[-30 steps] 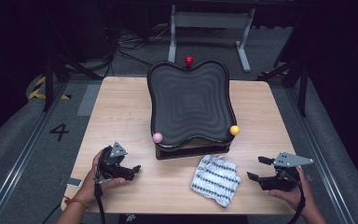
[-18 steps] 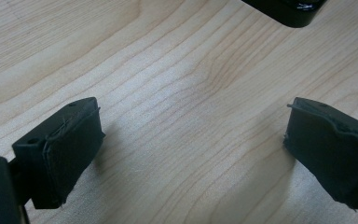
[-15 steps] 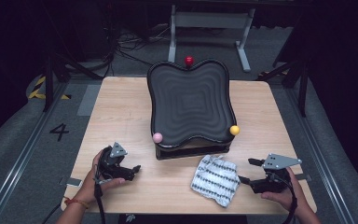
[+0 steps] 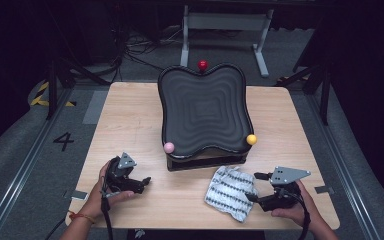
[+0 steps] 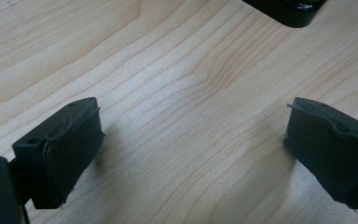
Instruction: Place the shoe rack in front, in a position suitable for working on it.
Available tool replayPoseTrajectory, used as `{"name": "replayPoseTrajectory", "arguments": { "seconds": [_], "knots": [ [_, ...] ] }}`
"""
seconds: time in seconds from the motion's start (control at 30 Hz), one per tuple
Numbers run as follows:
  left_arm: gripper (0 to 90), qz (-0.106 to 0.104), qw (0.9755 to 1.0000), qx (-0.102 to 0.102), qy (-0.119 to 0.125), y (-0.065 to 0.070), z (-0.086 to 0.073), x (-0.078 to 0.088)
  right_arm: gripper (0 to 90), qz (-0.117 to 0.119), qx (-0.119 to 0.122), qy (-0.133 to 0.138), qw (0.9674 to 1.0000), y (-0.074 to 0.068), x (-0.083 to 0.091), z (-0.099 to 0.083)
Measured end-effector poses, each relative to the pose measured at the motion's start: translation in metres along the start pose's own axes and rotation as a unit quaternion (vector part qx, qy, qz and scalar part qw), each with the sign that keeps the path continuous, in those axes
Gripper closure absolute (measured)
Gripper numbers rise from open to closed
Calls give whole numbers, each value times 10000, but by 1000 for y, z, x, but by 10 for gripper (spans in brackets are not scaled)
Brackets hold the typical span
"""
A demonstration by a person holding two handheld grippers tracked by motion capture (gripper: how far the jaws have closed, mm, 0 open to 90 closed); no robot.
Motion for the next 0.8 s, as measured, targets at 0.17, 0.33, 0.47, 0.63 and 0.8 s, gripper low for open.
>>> {"name": "replayPoseTrajectory", "arguments": {
  "seconds": [0.17, 0.33, 0.47, 0.63, 0.8],
  "knots": [
    [47, 0, 10000, 2, 0, 0, 0, 0, 230, 107, 74, -120, 9998, -7, -8, 0],
    [47, 0, 10000, -10, -1, 0, 0, 0, 230, 203, 302, -351, 9987, -19, -22, -1],
    [47, -1, 10000, -3, 0, 0, 0, 0, 227, 282, 428, -504, 9974, -27, -33, -1],
    [47, 1, 10000, -2, 0, 0, 0, 0, 201, 181, 455, -712, 9963, -24, -47, -8],
    [47, -4, 10000, 11, 2, 0, 0, 0, 144, 167, 211, -775, 9966, -16, -58, -17]
  ]
}}
Point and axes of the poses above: each handheld gripper's, and its own axes: x roughly backward along the jaws, z roughly out of its top, y roughly to its right, the point moved 9 cm from there along -x, roughly forward along the jaws, and after that the axes turned 10 degrees about -x, right-handed, at the moved point
